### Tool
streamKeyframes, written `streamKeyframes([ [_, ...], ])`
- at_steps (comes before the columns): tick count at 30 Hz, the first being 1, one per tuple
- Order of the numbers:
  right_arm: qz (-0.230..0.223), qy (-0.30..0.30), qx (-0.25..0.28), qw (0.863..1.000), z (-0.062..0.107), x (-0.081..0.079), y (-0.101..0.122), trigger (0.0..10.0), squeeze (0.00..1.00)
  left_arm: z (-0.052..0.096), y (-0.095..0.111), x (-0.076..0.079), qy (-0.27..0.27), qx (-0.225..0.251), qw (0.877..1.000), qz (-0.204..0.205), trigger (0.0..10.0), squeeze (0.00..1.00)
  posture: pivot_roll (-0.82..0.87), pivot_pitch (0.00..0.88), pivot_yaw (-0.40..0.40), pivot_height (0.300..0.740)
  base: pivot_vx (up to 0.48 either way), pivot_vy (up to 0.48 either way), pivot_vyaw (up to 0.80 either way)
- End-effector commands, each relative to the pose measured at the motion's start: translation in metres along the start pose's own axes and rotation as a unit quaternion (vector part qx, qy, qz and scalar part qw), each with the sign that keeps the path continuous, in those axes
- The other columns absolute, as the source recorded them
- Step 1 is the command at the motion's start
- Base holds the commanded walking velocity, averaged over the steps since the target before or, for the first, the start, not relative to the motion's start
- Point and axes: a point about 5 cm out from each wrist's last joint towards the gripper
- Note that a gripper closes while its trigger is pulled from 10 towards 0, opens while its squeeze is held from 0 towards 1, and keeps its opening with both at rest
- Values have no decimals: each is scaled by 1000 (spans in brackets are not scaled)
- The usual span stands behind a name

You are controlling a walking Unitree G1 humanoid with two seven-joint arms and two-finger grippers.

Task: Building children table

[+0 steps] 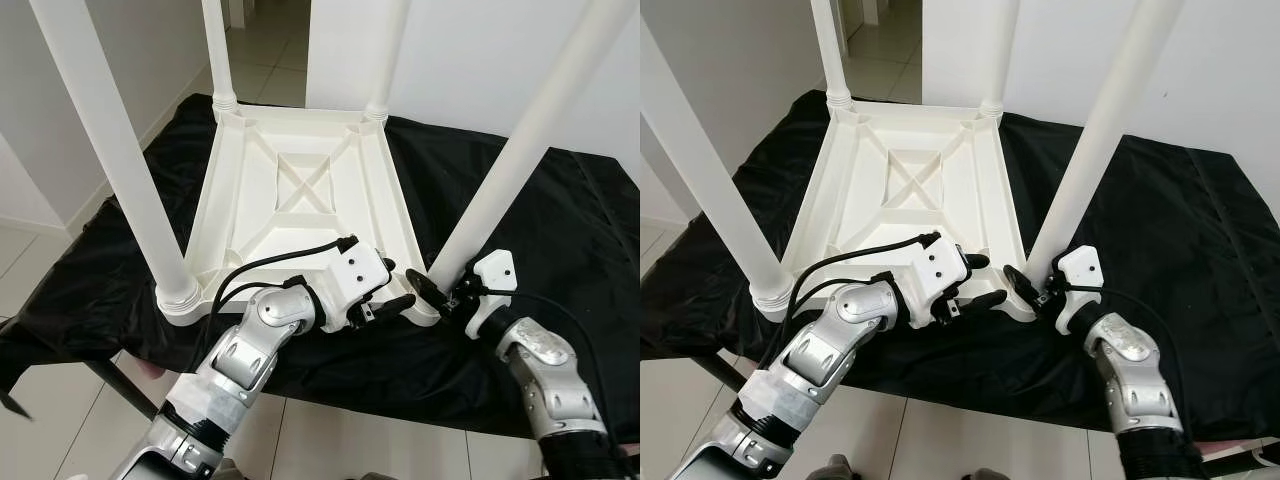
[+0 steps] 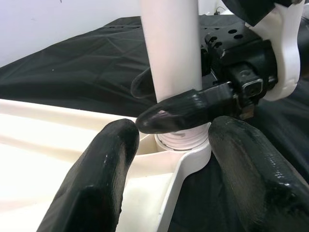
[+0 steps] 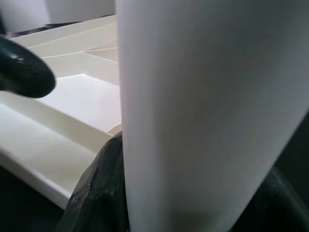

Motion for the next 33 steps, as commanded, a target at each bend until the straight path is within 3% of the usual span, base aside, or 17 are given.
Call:
streamKeyframes([
  [1,-12,-41,-24,999,-1,-3,-4,10000,0,0,-2,0,-1,-7,1000,-1,10000,0,54,0,-41,740,0,0,0],
  [4,-13,-46,-25,999,-2,-3,-5,10000,0,0,-2,0,-1,-7,1000,-1,10000,0,54,0,-41,740,0,0,0],
  [5,-20,-144,-31,989,-5,-10,-5,10000,0,3,-3,2,-2,-8,1000,1,10000,0,61,0,-43,740,0,0,0],
  [6,-20,-144,-31,989,-5,-10,-5,10000,0,3,-3,2,-2,-8,1000,1,10000,0,61,0,-43,740,0,0,0],
  [8,-31,-216,-38,975,-5,-19,-6,10000,0,5,-4,3,-3,-11,1000,2,10000,0,61,0,-43,740,0,0,0],
  [11,-32,-250,-41,967,-4,-24,-7,10000,0,5,-5,3,-5,-12,1000,1,10000,0,60,0,-41,740,0,0,0],
  [12,-39,-283,-39,957,-3,-29,-6,10000,0,5,-4,3,-6,-12,1000,0,10000,0,58,0,-40,740,0,0,0],
  [13,-39,-283,-39,957,-3,-29,-6,10000,0,5,-4,3,-6,-12,1000,0,10000,0,58,0,-40,740,0,0,0],
  [15,-44,-349,-51,935,0,-38,-7,10000,0,5,-4,1,-5,-12,1000,-1,10000,0,62,0,-44,740,0,0,0],
  [20,-52,-367,-63,927,-1,-43,-8,10000,0,5,-4,1,-3,-12,1000,-2,10000,0,62,0,-45,740,0,0,0],
  [24,-45,-337,-49,939,-4,-44,0,10000,0,4,-4,2,-3,-10,1000,0,10000,0,57,0,-48,740,0,0,0],
  [25,-49,-332,-43,941,-3,-44,1,10000,1000,4,-4,2,-3,-10,1000,1,10000,0,55,0,-48,740,0,0,0],
  [33,-44,-324,-26,945,6,-37,8,10000,1000,4,-3,2,1,-9,1000,2,10000,0,56,0,-53,740,0,0,0],
])
Point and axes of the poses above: a point about 5 cm out from each wrist's last joint towards the gripper, its own z axis pointing back from the gripper into the wrist, its own y axis along the axis of the wrist's last joint, x = y × z, and after that the axes turned 1 degree about z, right-handed
